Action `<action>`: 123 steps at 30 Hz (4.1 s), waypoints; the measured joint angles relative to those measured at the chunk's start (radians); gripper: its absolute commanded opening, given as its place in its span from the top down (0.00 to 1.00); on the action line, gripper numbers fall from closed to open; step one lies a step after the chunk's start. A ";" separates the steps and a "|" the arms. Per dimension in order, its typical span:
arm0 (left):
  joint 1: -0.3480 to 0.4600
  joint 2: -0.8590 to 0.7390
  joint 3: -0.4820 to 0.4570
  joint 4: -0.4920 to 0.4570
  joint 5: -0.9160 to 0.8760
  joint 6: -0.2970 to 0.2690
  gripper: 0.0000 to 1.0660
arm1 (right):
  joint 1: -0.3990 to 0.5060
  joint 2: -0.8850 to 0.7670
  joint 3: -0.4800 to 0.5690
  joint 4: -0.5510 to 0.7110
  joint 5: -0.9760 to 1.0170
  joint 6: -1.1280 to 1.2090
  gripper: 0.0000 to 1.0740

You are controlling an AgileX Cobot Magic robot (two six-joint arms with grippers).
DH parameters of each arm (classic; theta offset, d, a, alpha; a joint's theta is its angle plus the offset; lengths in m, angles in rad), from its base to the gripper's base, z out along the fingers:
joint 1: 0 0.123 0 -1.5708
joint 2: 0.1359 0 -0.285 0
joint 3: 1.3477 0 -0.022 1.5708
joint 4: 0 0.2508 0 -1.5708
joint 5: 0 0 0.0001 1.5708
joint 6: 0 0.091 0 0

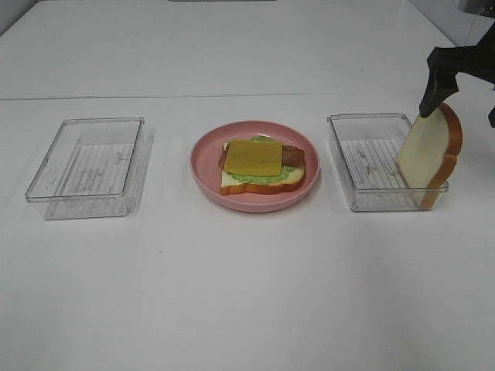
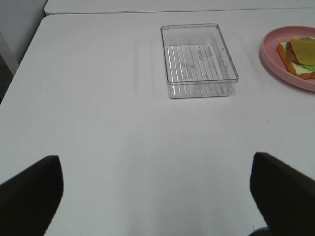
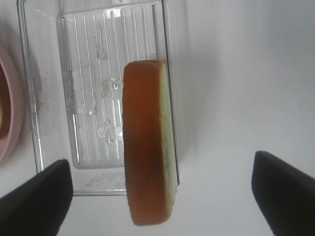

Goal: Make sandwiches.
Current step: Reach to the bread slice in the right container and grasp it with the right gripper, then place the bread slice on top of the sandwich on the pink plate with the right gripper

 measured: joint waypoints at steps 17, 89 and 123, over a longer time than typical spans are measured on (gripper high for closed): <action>0.000 0.000 0.000 0.000 -0.001 0.000 0.08 | 0.000 0.140 -0.001 0.046 -0.061 -0.019 0.41; 0.000 0.000 0.005 0.000 -0.001 -0.001 0.08 | 0.279 0.281 -0.013 1.028 -0.192 -0.370 1.00; 0.000 0.000 0.005 0.000 -0.001 -0.002 0.08 | 0.279 0.332 -0.014 0.909 -0.202 -0.357 0.44</action>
